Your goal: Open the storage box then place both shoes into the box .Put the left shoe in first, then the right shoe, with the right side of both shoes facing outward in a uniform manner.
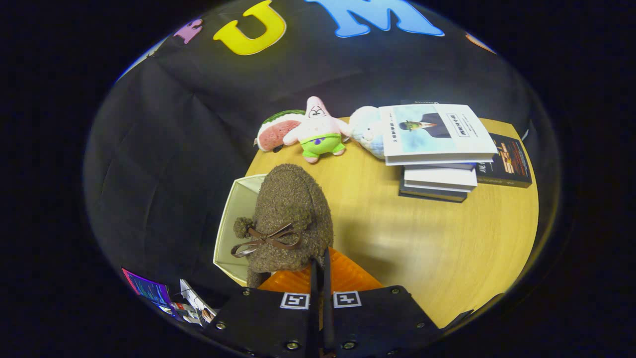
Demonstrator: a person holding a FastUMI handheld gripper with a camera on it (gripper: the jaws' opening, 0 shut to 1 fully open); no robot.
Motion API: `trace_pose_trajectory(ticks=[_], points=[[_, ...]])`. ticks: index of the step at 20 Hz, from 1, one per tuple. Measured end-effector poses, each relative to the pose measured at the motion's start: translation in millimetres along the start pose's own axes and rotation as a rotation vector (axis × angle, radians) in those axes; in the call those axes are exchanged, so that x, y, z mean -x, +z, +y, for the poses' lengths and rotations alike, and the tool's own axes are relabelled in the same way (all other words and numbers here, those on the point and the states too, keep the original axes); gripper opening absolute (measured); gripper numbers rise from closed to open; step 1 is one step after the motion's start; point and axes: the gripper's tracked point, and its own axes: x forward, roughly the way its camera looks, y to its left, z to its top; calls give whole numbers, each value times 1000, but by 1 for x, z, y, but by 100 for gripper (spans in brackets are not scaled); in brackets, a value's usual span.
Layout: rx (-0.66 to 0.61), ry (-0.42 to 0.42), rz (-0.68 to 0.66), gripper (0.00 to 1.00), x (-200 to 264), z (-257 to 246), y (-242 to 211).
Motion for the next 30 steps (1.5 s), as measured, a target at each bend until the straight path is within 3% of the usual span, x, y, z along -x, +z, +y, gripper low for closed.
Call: trace_pose_trajectory(ticks=[4, 8, 14, 22, 26, 30], points=[[33, 56, 11, 3, -30, 61, 20], [57, 46, 48, 3, -72, 95, 19], [39, -136, 83, 3, -141, 78, 5], [113, -394, 85, 3, -186, 73, -15], [144, -453, 109, 3, -194, 68, -28], [191, -429, 110, 7, -190, 72, -35]])
